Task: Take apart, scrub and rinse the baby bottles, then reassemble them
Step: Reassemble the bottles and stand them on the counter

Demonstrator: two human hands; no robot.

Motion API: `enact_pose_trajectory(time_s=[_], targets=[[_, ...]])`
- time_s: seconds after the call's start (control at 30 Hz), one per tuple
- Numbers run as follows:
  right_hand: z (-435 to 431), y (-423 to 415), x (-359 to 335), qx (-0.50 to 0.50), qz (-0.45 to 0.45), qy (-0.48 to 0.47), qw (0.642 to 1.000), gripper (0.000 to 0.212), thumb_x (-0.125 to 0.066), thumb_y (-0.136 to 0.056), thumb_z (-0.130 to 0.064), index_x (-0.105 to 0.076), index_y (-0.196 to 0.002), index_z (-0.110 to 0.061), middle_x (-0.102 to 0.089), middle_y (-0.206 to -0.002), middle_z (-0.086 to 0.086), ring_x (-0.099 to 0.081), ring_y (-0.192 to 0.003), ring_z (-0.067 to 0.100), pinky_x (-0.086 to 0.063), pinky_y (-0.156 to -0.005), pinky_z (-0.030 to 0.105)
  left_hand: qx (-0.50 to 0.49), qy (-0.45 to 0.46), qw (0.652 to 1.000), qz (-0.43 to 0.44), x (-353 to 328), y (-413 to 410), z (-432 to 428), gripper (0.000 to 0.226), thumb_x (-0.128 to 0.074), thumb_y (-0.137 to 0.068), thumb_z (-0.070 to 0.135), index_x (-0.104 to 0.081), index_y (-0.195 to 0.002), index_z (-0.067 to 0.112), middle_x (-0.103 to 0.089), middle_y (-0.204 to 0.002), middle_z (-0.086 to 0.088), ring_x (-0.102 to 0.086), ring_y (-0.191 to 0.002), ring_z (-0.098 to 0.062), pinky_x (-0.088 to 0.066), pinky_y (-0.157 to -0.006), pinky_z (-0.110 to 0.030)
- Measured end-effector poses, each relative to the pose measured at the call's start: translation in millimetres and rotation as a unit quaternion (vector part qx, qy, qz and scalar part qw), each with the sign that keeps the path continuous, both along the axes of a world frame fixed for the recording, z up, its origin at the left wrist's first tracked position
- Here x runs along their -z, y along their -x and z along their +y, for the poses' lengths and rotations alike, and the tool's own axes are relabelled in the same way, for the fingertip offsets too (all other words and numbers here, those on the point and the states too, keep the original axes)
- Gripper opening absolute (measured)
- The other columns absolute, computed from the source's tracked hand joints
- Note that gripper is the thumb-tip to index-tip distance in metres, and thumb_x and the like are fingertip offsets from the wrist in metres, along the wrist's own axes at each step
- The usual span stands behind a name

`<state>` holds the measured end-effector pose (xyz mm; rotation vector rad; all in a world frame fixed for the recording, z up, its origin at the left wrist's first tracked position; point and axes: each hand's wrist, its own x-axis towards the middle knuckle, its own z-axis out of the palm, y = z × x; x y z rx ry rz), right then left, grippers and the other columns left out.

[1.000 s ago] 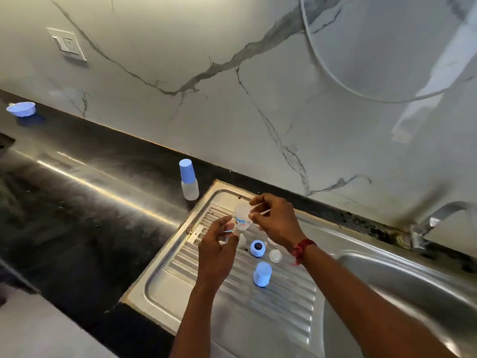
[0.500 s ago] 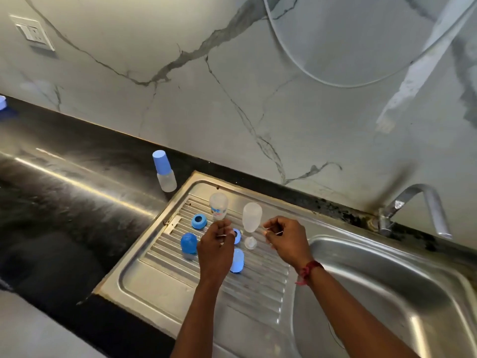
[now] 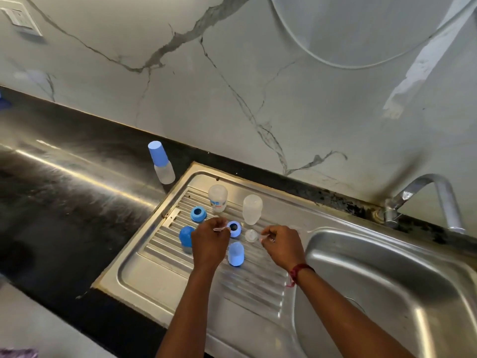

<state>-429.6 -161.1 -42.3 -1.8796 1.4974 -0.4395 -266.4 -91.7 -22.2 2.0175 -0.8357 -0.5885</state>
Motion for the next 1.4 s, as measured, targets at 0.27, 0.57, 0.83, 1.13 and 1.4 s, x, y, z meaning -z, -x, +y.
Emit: enact_pose_trajectory(time_s=[0.27, 0.57, 0.83, 1.13, 1.4], targets=[[-4.7, -22.3, 22.1, 0.041, 0.013, -0.007, 0.999, 0.032, -0.072, -0.086, -0.036, -0.074, -0.111, -0.016, -0.075, -0.105, 0.003, -0.068, -0.097, 0.021, -0.052, -0.083, 0.030, 0.150, -0.115, 0.974, -0.123, 6.3, -22.6, -42.9, 0.038, -0.070, -0.089, 0.015, -0.067, -0.127, 0.014, -0.067, -0.127, -0.006, -0.064, -0.115, -0.021, -0.048, -0.094, -0.027], [-10.0, -35.3, 35.9, 0.047, 0.022, 0.000, 0.999, 0.030, -0.071, -0.086, -0.031, -0.074, -0.114, -0.020, -0.074, -0.108, 0.002, -0.067, -0.100, 0.021, -0.053, -0.083, 0.031, 0.242, -0.165, 0.931, -0.217, 23.4, -27.4, -65.1, 0.029, -0.074, -0.080, 0.018, -0.074, -0.108, 0.013, -0.074, -0.104, -0.007, -0.068, -0.097, -0.024, -0.054, -0.080, -0.031], [-9.3, -28.8, 35.2, 0.110, -0.076, -0.032, 0.991, 0.010, -0.076, -0.080, -0.020, -0.068, -0.085, -0.016, -0.066, -0.079, -0.008, -0.061, -0.074, 0.009, -0.040, -0.060, 0.009, 0.273, -0.173, 0.911, -0.257, 32.6, -27.0, -68.9, 0.018, -0.077, -0.077, 0.019, -0.073, -0.093, 0.011, -0.072, -0.091, -0.005, -0.067, -0.083, -0.023, -0.058, -0.075, -0.034], [-5.6, -11.8, 20.9, 0.159, -0.264, -0.129, 0.942, 0.007, -0.070, -0.084, -0.007, -0.064, -0.086, -0.011, -0.068, -0.092, 0.010, -0.072, -0.082, 0.026, -0.061, -0.059, 0.036, 0.280, -0.136, 0.922, -0.230, 25.0, -28.3, -65.5, 0.024, -0.079, -0.079, 0.022, -0.072, -0.100, 0.012, -0.073, -0.098, -0.002, -0.065, -0.085, -0.016, -0.046, -0.074, -0.023], [3.8, 3.0, 3.7, 0.159, -0.349, -0.138, 0.913, 0.018, -0.079, -0.079, -0.003, -0.070, -0.093, -0.008, -0.070, -0.099, 0.011, -0.071, -0.083, 0.024, -0.062, -0.072, 0.038, 0.209, -0.060, 0.968, -0.125, -7.8, -34.4, -42.9, 0.031, -0.083, -0.078, 0.023, -0.071, -0.106, 0.015, -0.067, -0.095, 0.008, -0.058, -0.087, -0.007, -0.040, -0.078, -0.017]])
